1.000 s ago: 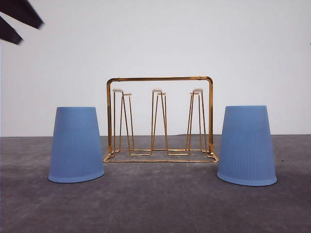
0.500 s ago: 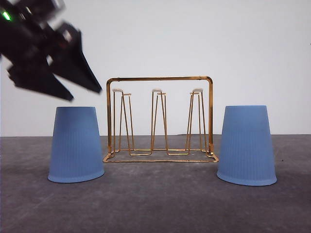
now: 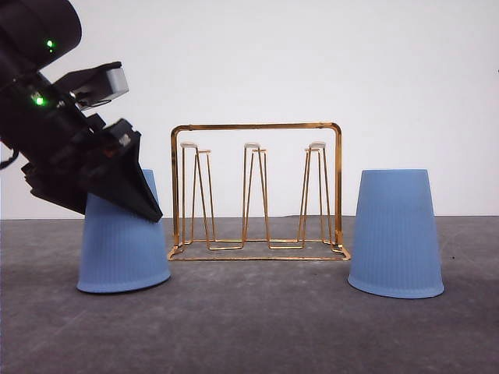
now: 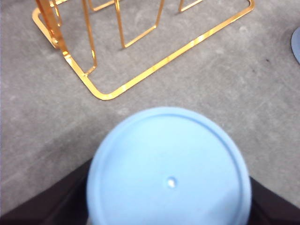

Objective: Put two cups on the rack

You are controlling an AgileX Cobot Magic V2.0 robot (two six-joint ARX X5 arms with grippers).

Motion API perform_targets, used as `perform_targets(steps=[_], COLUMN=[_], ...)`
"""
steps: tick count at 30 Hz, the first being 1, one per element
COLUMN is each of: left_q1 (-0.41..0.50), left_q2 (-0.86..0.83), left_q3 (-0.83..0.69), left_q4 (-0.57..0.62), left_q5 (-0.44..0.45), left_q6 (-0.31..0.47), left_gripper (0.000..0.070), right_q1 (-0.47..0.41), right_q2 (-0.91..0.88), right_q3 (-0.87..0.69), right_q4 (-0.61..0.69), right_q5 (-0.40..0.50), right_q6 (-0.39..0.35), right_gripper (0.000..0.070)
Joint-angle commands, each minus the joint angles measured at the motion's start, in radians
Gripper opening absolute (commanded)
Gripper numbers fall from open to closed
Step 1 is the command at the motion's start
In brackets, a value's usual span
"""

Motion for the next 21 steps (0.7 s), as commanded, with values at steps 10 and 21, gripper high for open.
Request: perform_targets(steps=[10, 21], left_q1=[-0.01, -0.01], left_q2=[-0.035, -0.006], left_q3=[0.361, 0.531], left_q4=[-0.399, -0.266], left_q5=[-0.007, -0.13], left_q6=[-0.066, -0.177], left_gripper=[0.0261, 0.0272], right_q1=[0.004, 0.004], right_q2=[0.002, 0.002], right_q3=[0.016, 0.016], right_q4=[0.009, 0.01], right_q5=[0.001, 0.001], right_q6=[0.011, 0.011], right_gripper=[0.0466, 0.0466])
